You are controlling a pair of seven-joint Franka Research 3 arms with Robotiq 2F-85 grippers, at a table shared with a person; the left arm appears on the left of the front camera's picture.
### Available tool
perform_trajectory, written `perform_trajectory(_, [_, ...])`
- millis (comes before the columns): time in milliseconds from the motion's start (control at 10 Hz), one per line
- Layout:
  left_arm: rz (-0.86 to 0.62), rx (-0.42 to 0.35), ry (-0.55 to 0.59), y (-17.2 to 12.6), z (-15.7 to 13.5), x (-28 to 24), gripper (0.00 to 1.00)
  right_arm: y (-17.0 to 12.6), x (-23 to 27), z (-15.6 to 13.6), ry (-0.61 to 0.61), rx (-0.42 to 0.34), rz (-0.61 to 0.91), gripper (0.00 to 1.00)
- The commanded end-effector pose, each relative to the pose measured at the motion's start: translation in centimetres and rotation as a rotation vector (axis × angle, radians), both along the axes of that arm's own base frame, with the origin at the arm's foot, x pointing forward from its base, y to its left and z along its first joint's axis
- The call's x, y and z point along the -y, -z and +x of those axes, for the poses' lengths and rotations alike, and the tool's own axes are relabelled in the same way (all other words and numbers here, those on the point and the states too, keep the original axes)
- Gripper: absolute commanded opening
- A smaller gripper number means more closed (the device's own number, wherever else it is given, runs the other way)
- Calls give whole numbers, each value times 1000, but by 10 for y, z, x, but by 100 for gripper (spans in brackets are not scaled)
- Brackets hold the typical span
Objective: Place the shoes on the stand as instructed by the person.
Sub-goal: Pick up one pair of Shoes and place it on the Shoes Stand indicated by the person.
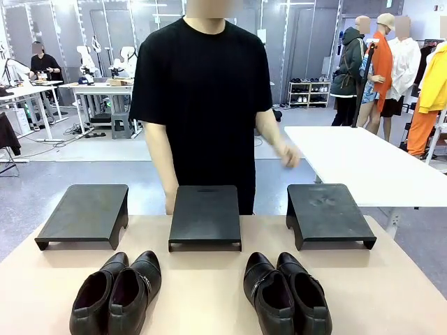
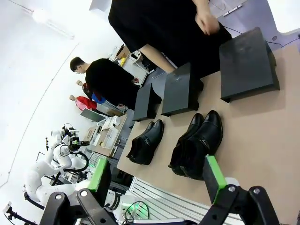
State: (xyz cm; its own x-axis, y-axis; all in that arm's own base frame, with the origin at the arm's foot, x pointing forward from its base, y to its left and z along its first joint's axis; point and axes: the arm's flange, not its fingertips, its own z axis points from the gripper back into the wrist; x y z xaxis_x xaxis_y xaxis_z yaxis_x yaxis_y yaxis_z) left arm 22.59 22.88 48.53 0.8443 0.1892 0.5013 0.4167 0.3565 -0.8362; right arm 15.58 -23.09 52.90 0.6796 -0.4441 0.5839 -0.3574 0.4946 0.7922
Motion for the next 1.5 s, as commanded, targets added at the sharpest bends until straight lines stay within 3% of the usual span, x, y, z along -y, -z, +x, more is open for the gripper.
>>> perform_trajectory(0, [-7, 29, 15, -1, 0, -2, 100, -1, -1, 1, -2, 24, -9, 100])
perform_trajectory(1400, [-7, 29, 15, -1, 0, -2, 100, -1, -1, 1, -2, 24, -9, 100])
